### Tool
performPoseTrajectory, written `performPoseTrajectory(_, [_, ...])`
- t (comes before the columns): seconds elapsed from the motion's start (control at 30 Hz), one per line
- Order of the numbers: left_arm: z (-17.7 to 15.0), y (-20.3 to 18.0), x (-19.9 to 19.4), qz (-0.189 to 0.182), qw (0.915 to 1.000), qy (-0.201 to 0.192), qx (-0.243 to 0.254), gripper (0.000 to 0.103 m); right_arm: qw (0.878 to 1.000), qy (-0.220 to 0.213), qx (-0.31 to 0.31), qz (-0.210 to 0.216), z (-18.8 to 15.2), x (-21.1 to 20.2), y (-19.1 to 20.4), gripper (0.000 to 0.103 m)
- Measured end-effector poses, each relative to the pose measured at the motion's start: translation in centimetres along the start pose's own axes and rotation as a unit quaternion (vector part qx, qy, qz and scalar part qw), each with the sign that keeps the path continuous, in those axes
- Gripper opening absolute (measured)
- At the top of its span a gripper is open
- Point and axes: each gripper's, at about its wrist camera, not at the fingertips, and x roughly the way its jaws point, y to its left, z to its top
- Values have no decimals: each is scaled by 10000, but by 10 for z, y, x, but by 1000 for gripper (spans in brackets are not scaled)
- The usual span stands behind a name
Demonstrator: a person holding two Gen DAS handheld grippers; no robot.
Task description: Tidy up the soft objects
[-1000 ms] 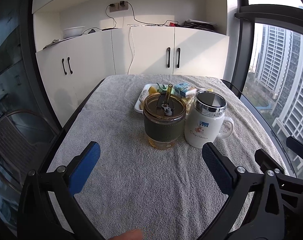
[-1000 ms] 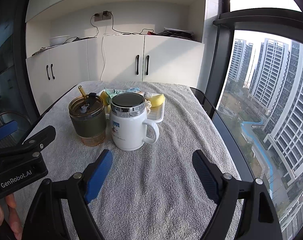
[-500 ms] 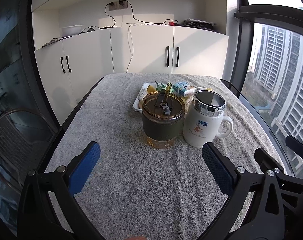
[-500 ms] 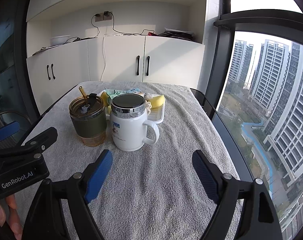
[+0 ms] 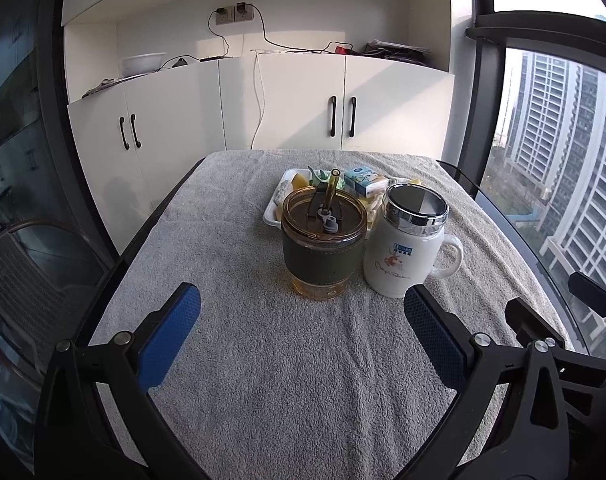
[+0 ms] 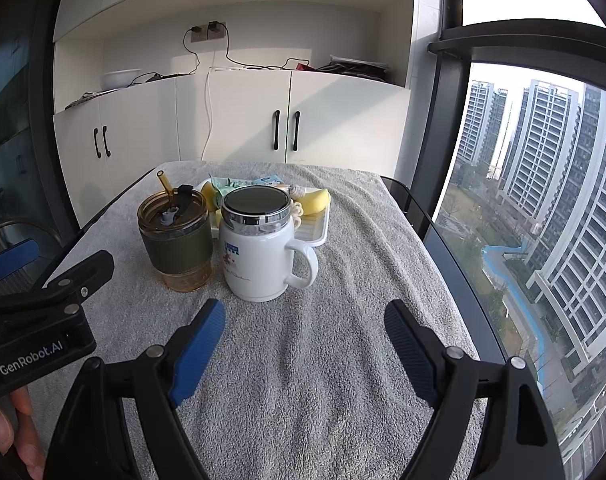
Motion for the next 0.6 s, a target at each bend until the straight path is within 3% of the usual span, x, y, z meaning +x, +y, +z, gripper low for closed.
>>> performPoseTrajectory(0.2, [1,1,1,-194,9998,26,-29,103,10000,-18,1,5,1,3,-6,84])
performPoseTrajectory(0.6, [1,-1,1,-150,9999,11,-6,103,10000,-1,-19,26,2,6,-8,84])
